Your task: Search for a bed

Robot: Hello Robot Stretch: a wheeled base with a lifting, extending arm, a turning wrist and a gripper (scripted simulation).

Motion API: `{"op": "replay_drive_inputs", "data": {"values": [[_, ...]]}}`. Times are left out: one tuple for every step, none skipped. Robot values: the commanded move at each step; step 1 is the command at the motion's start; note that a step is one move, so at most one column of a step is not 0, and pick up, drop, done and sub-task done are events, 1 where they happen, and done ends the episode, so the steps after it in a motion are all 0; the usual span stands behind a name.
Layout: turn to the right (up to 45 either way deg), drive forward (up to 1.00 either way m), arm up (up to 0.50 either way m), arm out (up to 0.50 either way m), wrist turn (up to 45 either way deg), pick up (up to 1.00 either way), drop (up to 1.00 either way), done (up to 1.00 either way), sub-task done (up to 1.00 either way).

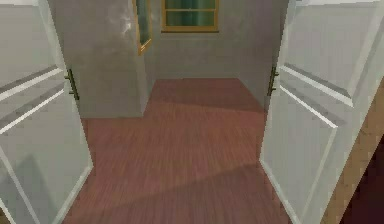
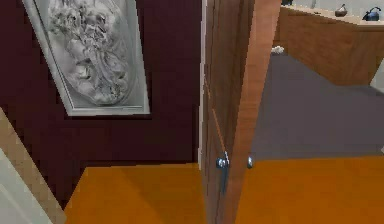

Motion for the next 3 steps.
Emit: {"op": "replay_drive_inputs", "data": {"values": [[3.0,0.00,0.00,0.00,0.0,0.00,0.00,0.00,0.00],[-3.0,0.00,0.00,0.00,0.0,0.00,0.00,0.00,0.00],[0.0,0.30,0.00,0.00,0.0,0.00,0.00,0.00,0.00]]}}
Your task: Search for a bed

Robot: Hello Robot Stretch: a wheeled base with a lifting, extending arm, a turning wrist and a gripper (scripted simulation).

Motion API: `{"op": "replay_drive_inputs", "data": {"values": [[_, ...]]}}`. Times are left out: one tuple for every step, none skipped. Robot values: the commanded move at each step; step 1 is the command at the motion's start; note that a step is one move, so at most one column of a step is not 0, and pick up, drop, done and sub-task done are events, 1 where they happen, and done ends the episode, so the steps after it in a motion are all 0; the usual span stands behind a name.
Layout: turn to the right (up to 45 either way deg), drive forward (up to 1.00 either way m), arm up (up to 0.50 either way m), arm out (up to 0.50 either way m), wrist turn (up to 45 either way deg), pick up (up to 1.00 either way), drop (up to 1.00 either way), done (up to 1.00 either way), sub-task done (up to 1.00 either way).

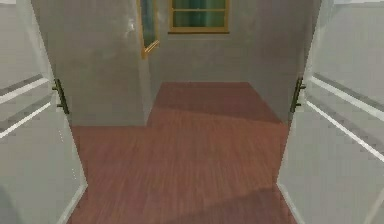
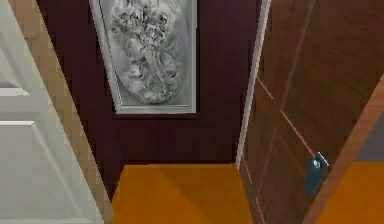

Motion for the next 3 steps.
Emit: {"op": "replay_drive_inputs", "data": {"values": [[0.0,1.00,0.00,0.00,0.0,0.00,0.00,0.00,0.00],[0.0,0.80,0.00,0.00,0.0,0.00,0.00,0.00,0.00],[45.0,0.00,0.00,0.00,0.0,0.00,0.00,0.00,0.00]]}}
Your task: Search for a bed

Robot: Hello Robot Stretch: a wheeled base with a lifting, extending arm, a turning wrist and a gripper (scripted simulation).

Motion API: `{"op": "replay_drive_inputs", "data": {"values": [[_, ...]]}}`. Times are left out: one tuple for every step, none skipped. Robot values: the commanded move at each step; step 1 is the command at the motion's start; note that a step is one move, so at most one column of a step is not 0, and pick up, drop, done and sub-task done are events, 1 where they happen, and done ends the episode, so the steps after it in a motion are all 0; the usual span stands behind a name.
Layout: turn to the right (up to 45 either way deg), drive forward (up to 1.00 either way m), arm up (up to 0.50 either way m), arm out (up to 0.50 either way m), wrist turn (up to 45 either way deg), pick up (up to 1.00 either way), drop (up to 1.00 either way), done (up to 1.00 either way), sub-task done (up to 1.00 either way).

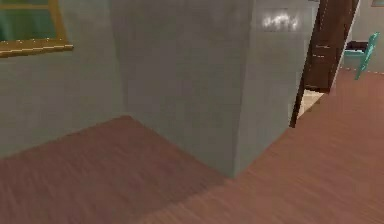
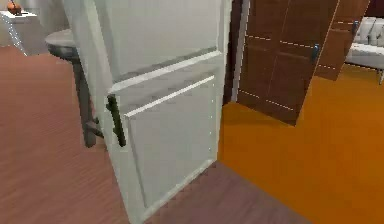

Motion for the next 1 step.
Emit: {"op": "replay_drive_inputs", "data": {"values": [[45.0,0.00,0.00,0.00,0.0,0.00,0.00,0.00,0.00]]}}
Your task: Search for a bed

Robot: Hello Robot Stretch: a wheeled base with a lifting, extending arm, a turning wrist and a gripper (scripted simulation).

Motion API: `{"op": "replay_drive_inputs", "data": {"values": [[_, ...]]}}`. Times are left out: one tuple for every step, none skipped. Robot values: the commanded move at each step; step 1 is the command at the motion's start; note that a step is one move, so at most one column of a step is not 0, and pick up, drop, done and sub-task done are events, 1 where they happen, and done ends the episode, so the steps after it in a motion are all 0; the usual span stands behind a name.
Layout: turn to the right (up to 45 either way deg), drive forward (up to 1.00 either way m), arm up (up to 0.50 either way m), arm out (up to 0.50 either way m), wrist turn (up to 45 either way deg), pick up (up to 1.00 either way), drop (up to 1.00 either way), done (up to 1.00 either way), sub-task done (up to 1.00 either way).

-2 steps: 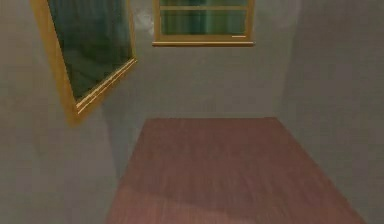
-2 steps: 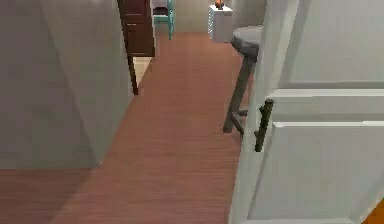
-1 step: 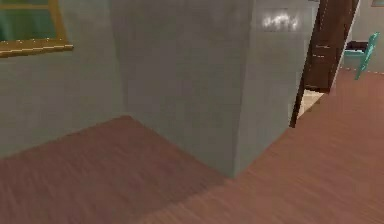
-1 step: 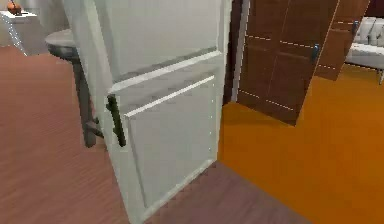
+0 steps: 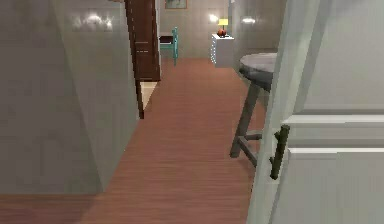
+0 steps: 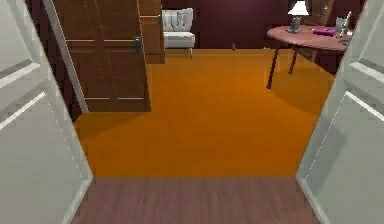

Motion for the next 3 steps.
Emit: {"op": "replay_drive_inputs", "data": {"values": [[18.0,0.00,0.00,0.00,0.0,0.00,0.00,0.00,0.00],[0.0,0.25,0.00,0.00,0.0,0.00,0.00,0.00,0.00],[-45.0,0.00,0.00,0.00,0.0,0.00,0.00,0.00,0.00]]}}
